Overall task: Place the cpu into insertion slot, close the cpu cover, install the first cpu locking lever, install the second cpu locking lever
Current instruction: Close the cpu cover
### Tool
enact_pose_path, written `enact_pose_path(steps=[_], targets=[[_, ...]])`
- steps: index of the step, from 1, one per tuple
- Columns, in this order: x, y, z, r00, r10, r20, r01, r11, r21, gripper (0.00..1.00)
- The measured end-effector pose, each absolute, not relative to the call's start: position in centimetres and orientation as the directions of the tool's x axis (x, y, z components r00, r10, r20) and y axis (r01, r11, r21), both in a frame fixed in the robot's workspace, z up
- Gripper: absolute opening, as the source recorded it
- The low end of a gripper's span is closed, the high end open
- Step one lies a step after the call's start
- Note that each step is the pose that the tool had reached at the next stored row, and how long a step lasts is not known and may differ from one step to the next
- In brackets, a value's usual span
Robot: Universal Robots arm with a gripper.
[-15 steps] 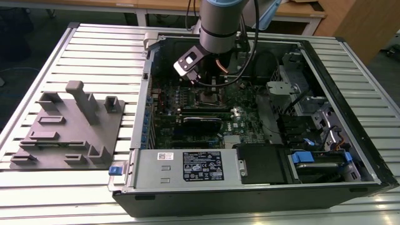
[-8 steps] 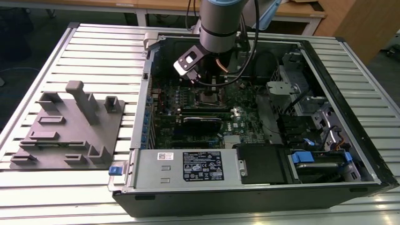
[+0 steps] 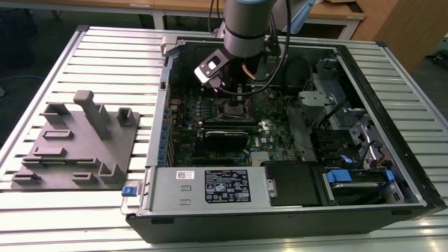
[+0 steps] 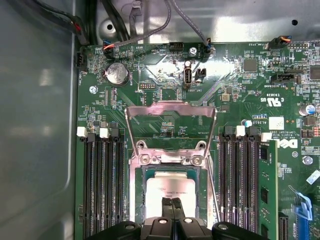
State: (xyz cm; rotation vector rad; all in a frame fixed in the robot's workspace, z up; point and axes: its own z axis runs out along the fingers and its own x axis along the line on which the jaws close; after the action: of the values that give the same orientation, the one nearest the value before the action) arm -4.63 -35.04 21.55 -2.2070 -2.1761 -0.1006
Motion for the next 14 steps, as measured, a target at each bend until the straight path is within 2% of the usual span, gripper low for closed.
enact_pose_path(steps=[14], targets=[[-4.63, -35.04, 22.25, 0.013, 0.997, 0.075, 1.000, -0.015, 0.017, 0.11]])
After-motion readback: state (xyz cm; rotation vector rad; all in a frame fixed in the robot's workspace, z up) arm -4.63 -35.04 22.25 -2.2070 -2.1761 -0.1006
